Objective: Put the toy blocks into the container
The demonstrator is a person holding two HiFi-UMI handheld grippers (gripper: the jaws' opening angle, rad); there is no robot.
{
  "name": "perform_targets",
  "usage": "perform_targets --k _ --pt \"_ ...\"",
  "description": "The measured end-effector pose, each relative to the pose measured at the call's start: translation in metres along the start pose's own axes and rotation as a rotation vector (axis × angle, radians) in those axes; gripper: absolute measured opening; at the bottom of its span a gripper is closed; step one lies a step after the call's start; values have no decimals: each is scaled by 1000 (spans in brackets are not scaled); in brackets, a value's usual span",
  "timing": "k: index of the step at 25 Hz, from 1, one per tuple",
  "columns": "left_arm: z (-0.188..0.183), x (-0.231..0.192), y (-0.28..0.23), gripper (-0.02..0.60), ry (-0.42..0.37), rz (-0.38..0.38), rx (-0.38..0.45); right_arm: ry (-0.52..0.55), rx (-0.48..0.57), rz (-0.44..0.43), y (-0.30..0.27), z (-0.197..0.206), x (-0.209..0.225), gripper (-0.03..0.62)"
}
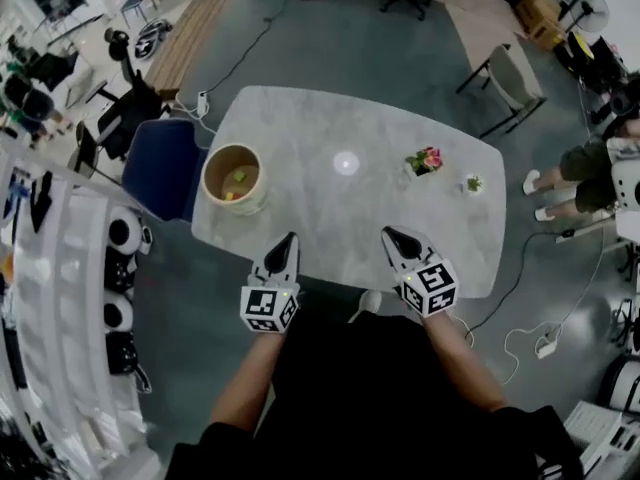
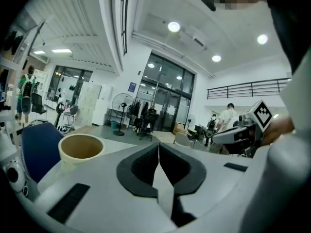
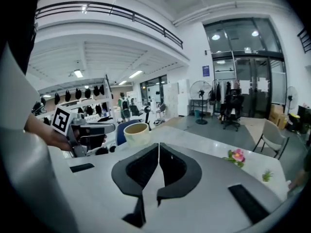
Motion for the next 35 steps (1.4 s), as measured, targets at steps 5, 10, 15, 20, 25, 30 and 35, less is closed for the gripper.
perform_targets --k 5,10,15,20,25,30,35 --pt "-12 102 -40 6 -75 43 28 -84 112 137 95 3 77 6" --pt "-14 193 -66 6 -98 108 49 -107 213 269 170 13 133 6" --pt "-18 241 -81 5 -143 161 45 -112 223 344 212 37 161 1" --pt "-16 259 -85 5 -181 186 34 -134 243 388 233 52 168 0" --pt "-15 267 -84 5 -175 189 22 -134 245 393 237 51 167 0" --pt "-19 261 -80 5 -162 231 19 -145 271 423 235 41 156 0" --pt "-33 242 -71 5 -159 226 29 -134 266 421 223 26 139 0"
Point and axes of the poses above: the fingertips, and each gripper's own axes: y backward along the fingers, x to its right, z out of its underside, the point moved 4 cm from there along y, backward along the fingers, and after that the axes turned 2 degrees about -z, right-handed, at the moved point
